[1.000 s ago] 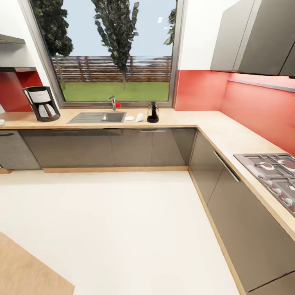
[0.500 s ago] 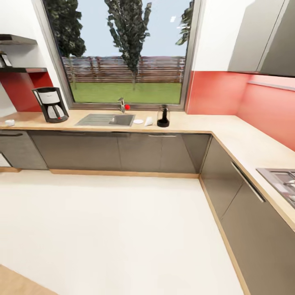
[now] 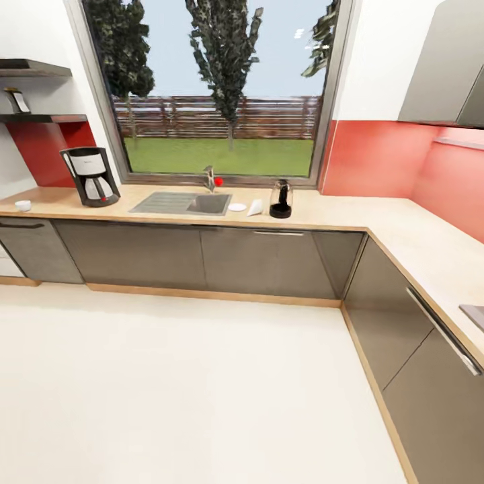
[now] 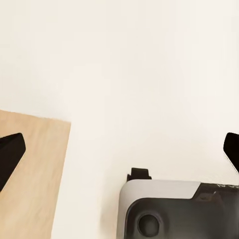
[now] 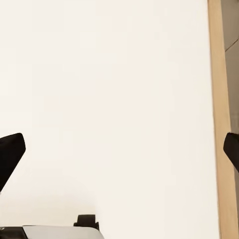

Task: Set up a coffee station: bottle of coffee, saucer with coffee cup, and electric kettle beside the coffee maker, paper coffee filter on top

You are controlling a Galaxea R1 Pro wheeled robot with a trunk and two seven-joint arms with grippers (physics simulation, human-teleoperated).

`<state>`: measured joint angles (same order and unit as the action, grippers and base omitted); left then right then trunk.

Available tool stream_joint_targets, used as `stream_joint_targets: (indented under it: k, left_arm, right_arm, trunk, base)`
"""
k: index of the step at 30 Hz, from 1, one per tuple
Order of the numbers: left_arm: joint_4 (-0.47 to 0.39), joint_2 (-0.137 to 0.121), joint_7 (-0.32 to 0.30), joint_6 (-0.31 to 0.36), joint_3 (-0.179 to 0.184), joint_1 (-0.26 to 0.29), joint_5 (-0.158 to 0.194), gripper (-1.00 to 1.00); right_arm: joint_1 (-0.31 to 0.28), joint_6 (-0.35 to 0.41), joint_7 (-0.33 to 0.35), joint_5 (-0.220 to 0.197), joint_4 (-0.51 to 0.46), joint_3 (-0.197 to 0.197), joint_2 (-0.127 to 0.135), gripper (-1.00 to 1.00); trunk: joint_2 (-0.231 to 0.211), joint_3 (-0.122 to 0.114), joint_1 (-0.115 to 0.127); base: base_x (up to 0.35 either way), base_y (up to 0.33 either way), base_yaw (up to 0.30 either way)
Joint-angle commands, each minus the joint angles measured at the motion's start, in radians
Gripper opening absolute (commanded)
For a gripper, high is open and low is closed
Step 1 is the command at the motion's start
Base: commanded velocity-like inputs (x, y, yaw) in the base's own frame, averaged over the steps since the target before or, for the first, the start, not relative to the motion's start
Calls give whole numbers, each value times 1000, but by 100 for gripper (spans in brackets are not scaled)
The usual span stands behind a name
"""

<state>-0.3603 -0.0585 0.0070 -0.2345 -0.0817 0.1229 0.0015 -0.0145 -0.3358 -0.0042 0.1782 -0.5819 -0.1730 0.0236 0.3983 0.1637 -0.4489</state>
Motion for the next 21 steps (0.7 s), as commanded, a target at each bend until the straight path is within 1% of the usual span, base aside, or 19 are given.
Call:
stream_joint_targets:
  k: [1,21]
  left_arm:
    - [1,0,1,-3,-2,1,0,100]
    - [1,0,1,-3,-2,1,0,100]
  right_arm:
    - [-1,-3,0,11,0,-4,-1,100]
    - [-1,-3,0,12,1,-5,-1,100]
  trunk:
    - [2,2,-1]
    - [2,2,-1]
  base:
    - [336,0,2]
    - [336,0,0]
